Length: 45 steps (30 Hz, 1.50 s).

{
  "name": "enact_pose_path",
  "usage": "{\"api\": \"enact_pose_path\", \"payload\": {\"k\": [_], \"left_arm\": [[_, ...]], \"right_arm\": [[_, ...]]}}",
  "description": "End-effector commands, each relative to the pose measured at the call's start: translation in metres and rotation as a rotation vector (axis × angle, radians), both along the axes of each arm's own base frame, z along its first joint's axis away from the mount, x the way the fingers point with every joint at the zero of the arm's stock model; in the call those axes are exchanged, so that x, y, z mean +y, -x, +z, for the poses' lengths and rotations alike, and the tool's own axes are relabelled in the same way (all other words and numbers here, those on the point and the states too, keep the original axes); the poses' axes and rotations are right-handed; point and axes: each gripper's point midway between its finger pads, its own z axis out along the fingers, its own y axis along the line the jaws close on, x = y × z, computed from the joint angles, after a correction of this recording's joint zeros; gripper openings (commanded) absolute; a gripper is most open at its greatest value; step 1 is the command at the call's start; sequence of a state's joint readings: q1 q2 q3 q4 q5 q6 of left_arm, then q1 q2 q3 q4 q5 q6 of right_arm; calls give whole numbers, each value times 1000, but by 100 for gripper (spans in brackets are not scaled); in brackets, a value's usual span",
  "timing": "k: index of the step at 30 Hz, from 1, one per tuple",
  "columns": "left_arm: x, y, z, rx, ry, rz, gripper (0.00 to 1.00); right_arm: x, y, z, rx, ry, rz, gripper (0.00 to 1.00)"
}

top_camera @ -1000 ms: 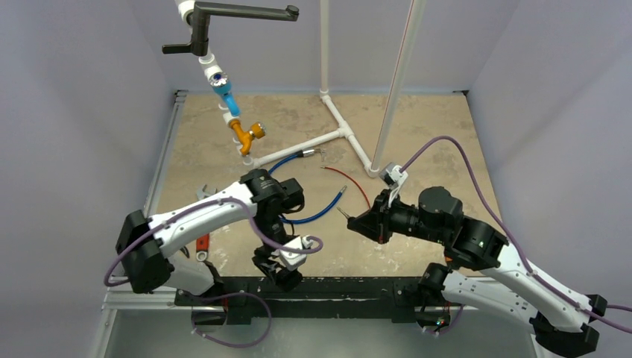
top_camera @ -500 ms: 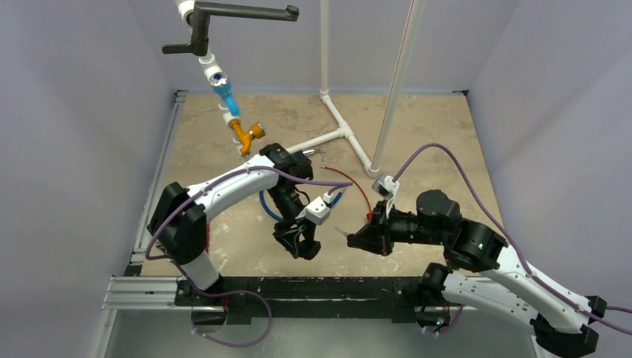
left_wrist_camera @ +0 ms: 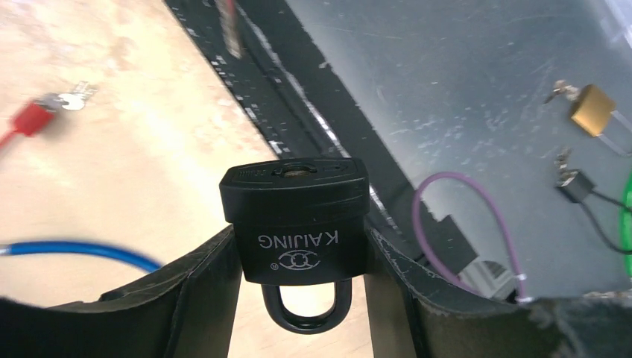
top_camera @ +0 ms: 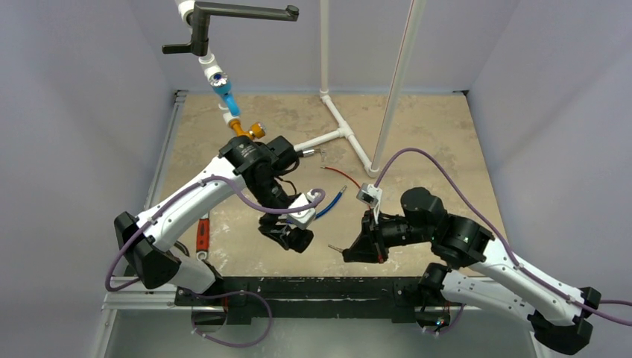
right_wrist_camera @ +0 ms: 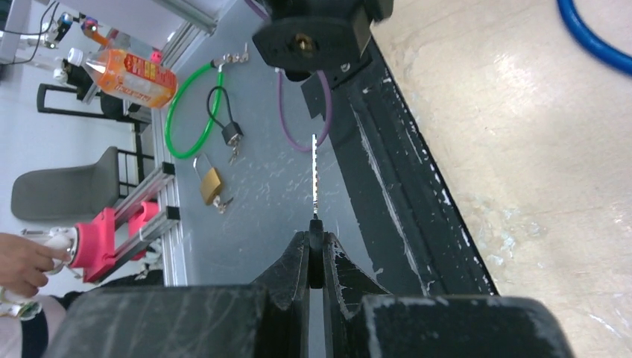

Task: Unlock with the key
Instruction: Pick up the lock from the center of the board, then unlock the lock.

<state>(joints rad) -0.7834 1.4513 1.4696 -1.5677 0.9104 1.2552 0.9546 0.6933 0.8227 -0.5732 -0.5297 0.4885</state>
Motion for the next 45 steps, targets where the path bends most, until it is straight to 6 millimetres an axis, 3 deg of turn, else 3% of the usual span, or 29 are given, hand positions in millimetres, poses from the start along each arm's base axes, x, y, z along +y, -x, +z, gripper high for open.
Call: {"api": "enact_pose_path", "payload": {"k": [1, 7, 9, 11, 17, 23, 29, 38, 45], "left_arm": [[24, 17, 21, 58, -129, 2, 0], [14, -21, 14, -268, -21, 181, 0], [16, -22, 15, -342, -4, 174, 0], [21, -18, 16, -337, -26, 169, 0], [23, -14, 15, -326, -43, 105, 0], [15, -8, 12, -224, -80, 62, 0], [7, -16, 16, -247, -70, 65, 0], [4, -10, 13, -295, -77, -3, 0], [1, -14, 13, -326, -72, 5, 0]], "right_arm": [[5, 10, 18, 15, -42, 72, 0], [15, 13, 27, 85, -100, 77, 0], [20, 12, 33, 110, -129, 72, 0], [25, 12, 35, 143, -147, 73, 0], [39, 19, 16, 324, -139, 126, 0], [45, 20, 6, 344, -135, 170, 0], [52, 12, 13, 317, -156, 183, 0], [58, -3, 10, 365, -207, 164, 0], [58, -2, 14, 422, -269, 168, 0]]}}
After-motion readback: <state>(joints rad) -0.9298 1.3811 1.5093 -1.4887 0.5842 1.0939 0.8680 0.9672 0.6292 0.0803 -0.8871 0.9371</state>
